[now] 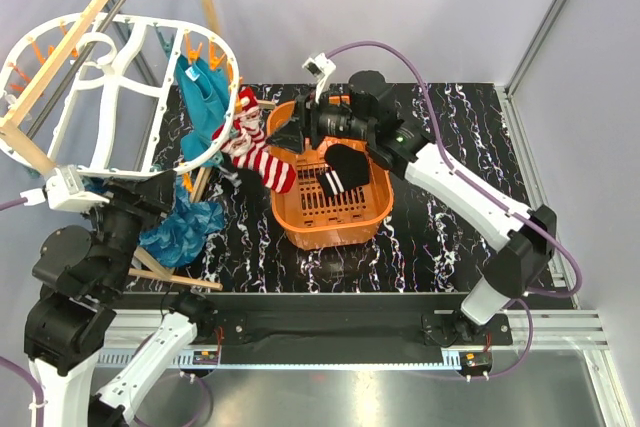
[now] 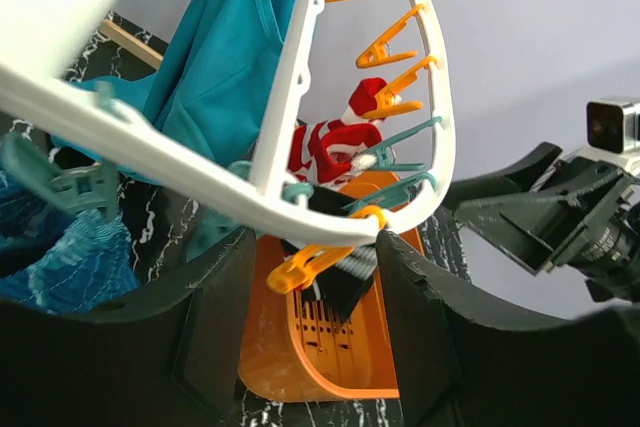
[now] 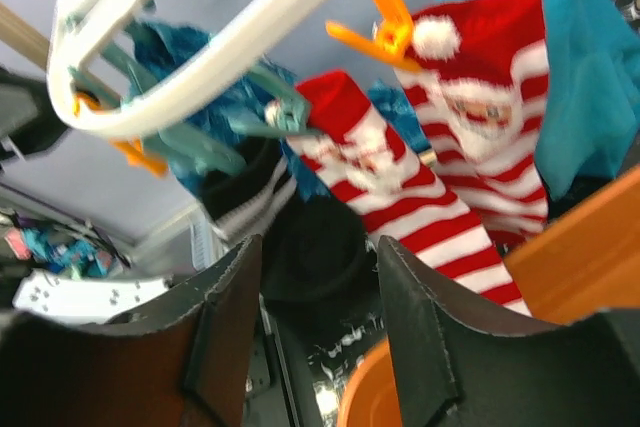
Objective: Clip the socks to the hanger
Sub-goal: Clamp the sock onto the hanger, then open the clamp at the hanger.
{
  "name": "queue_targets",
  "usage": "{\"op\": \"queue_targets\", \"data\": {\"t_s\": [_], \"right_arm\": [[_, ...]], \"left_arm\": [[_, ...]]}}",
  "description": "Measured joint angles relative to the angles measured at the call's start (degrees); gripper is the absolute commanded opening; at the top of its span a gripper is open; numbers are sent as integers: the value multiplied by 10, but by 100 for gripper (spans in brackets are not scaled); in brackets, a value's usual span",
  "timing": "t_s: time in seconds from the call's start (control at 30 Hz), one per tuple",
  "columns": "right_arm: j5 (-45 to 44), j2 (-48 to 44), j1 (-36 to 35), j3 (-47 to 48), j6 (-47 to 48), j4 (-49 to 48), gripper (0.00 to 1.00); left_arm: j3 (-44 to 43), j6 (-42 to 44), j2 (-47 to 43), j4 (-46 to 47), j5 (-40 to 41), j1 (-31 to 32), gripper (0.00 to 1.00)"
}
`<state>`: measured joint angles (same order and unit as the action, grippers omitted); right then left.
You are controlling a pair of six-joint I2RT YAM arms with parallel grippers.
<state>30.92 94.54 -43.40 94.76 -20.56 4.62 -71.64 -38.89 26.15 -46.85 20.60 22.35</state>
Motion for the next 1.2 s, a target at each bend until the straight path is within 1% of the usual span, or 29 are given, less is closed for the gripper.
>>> {"op": "queue_targets", "data": {"t_s": [0.17, 0.27, 0.37, 0.43, 0.57, 0.63, 0.73, 0.8, 0.9, 1.1, 1.2], "right_arm": [[-7, -47, -12, -35, 53, 73, 61], [-34, -89, -56, -68, 90, 108, 63], [-55, -120, -127, -106, 112, 107, 64], [-58, -129, -160, -127, 117, 98, 64], [-65, -126, -187, -152, 118, 75, 66], [-69, -118, -197, -153, 118, 52, 68], [-79, -103, -222, -152, 128, 2, 75], [-93, -83, -244, -147, 146, -36, 80], [-109, -50, -273, -144, 183, -107, 83], [-133, 28, -303, -130, 237, -236, 83], [-156, 60, -315, -125, 254, -301, 78]], "left_arm": [[-1, 23, 18, 2, 3, 0, 56], [-1, 31, 21, 2, 3, 0, 57], [-7, 36, 21, 1, -3, 0, 59], [-14, 39, 19, 1, -14, 0, 61], [-33, 42, 4, -2, -41, 0, 61], [-50, 42, -6, -5, -52, 0, 62], [-76, 41, -23, -6, -64, 0, 62], [-92, 39, -37, 2, -71, 0, 63], [-105, 33, -56, 11, -74, 0, 62], [-124, 22, -85, 15, -72, 0, 63], [-131, 22, -91, 14, -68, 0, 63]]}}
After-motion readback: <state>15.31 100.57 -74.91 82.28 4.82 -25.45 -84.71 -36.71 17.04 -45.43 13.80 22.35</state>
